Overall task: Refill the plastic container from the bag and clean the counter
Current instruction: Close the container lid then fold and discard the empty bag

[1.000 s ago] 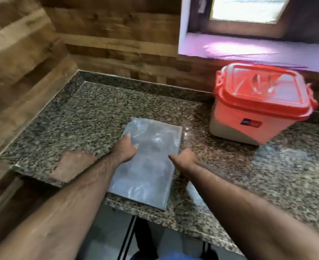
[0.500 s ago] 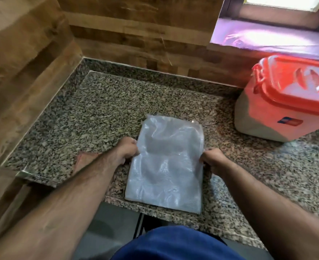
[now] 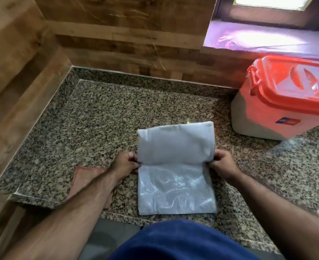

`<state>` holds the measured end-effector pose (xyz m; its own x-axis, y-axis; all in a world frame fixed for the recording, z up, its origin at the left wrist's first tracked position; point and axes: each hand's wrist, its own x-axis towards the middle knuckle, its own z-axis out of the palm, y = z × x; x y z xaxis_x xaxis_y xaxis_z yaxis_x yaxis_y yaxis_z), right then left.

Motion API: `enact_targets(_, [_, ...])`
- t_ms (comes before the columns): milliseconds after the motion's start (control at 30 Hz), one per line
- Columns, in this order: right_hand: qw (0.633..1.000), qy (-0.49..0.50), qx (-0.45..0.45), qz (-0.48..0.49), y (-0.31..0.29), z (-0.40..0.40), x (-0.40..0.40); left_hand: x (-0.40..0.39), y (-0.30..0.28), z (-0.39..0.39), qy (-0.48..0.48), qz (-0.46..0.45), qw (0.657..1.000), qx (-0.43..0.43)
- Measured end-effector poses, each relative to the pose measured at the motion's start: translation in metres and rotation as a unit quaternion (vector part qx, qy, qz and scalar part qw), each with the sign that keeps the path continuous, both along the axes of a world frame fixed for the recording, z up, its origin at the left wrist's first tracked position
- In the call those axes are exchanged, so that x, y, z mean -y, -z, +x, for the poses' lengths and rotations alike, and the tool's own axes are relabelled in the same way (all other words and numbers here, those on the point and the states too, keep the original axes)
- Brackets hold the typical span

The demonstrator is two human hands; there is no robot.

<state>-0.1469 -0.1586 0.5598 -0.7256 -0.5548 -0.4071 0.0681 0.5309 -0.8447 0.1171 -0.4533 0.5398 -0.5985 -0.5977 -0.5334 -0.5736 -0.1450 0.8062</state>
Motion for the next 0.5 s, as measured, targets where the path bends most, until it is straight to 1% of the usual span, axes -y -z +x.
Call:
enact_targets(100, [0.998, 0.001, -0.059, 0.018, 0.010, -0.001, -0.005, -0.002, 0.000, 0.001, -0.010, -0.021, 1.000, 0.007])
enact_targets(200, [0.990, -0.022, -0.128, 0.060, 0.006, -0.001, -0.010, -0.003, -0.002, 0.005, -0.012, -0.015, 1.000, 0.011])
enact_targets(233, [0.987, -0.047, -0.140, 0.071, 0.003, -0.003, -0.012, -0.001, -0.001, 0.007, -0.001, -0.016, 1.000, 0.008])
enact_targets(300, [0.971, -0.139, -0.170, 0.094, -0.004, -0.005, -0.014, 0.001, -0.002, 0.010, 0.024, -0.002, 1.000, 0.002])
enact_targets(333, [0.953, -0.191, -0.209, 0.112, -0.008, -0.005, -0.015, 0.001, -0.004, 0.010, 0.033, 0.003, 0.999, 0.003])
enact_targets(367, [0.915, -0.247, -0.289, 0.138, -0.008, -0.005, -0.014, 0.001, -0.006, 0.010, 0.038, 0.004, 0.999, 0.008])
enact_targets(400, [0.869, -0.296, -0.358, 0.170, -0.005, -0.004, -0.014, 0.000, -0.009, 0.009, 0.042, 0.004, 0.999, 0.013])
enact_targets(433, [0.830, -0.327, -0.411, 0.185, -0.003, -0.004, -0.015, 0.001, -0.012, 0.007, 0.044, 0.000, 0.999, 0.020])
enact_targets(500, [0.814, -0.338, -0.433, 0.189, -0.006, 0.002, -0.014, 0.003, -0.019, 0.000, 0.051, -0.045, 0.997, 0.029])
